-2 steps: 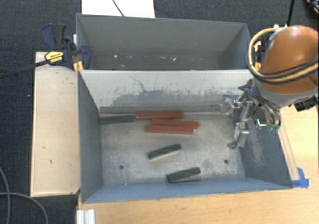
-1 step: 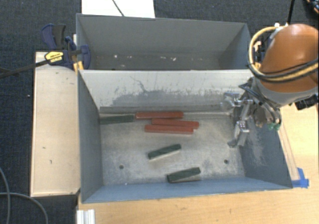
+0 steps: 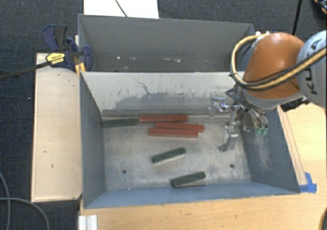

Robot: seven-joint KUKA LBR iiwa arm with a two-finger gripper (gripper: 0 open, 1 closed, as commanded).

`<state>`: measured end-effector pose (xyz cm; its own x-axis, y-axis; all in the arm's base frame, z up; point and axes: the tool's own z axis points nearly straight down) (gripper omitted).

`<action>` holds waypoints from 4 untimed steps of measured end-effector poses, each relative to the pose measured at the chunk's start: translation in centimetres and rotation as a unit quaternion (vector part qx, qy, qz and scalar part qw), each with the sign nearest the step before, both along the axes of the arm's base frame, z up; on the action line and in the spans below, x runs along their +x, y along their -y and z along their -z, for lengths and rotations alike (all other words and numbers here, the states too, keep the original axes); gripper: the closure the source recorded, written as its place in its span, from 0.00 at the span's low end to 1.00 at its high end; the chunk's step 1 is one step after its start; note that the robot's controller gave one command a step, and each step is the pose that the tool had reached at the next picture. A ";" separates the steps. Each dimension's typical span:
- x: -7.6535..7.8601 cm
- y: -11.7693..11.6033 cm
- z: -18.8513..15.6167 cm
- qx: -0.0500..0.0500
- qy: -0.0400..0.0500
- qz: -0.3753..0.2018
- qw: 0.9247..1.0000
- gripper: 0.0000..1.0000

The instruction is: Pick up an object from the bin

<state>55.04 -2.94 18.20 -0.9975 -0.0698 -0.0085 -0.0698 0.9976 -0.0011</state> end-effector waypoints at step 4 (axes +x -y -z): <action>-1.7 -12.7 11.1 0.000 -0.004 -0.276 0.961 1.00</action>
Offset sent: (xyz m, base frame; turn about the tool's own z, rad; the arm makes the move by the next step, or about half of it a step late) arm 0.0365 0.0658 -0.0652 -0.2291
